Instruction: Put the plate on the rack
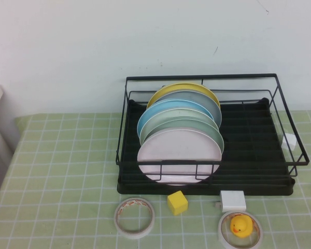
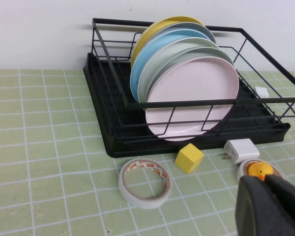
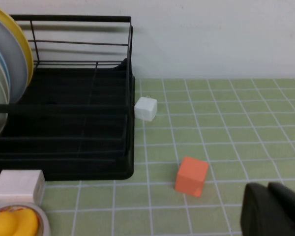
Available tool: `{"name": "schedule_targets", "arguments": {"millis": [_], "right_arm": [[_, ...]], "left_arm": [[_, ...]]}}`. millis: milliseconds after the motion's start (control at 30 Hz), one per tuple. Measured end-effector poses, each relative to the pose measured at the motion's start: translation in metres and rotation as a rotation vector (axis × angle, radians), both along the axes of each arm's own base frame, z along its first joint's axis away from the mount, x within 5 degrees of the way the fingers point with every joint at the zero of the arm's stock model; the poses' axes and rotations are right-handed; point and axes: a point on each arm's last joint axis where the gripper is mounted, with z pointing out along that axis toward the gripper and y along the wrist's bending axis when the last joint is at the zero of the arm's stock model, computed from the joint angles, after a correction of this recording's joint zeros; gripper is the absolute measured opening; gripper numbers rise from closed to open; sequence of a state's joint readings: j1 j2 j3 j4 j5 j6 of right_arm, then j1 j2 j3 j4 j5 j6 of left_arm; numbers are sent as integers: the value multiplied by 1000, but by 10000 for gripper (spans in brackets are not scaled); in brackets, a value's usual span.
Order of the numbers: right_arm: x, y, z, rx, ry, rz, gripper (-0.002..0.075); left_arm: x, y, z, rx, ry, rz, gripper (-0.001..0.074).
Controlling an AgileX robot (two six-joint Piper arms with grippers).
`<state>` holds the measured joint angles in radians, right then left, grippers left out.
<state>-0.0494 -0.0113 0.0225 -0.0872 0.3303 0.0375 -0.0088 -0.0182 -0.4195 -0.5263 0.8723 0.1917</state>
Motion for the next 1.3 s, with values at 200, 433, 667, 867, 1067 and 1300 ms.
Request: {"name": "schedule_targets", "arguments": {"millis": [200,433,667,867,1067,1300], "right_arm": [[0,0,0,5,2,-2,0],[0,0,0,6,3,-2,-1],[0,0,0,6,3,-2,-1],[0,0,0,6,3,-2,-1],[0,0,0,6,3,-2,-1],[0,0,0,6,3,-2,-1]], "left_arm": [[0,0,0,1,-1,0,-1],[0,0,0,2,-1,-1,-1],[0,0,0,4,-2,-1,-1],[0,0,1,1,-10,-3,-1],[2,4,0,43,-23,31,-1],[7,26,-2,107,-5,319,-1]]}}
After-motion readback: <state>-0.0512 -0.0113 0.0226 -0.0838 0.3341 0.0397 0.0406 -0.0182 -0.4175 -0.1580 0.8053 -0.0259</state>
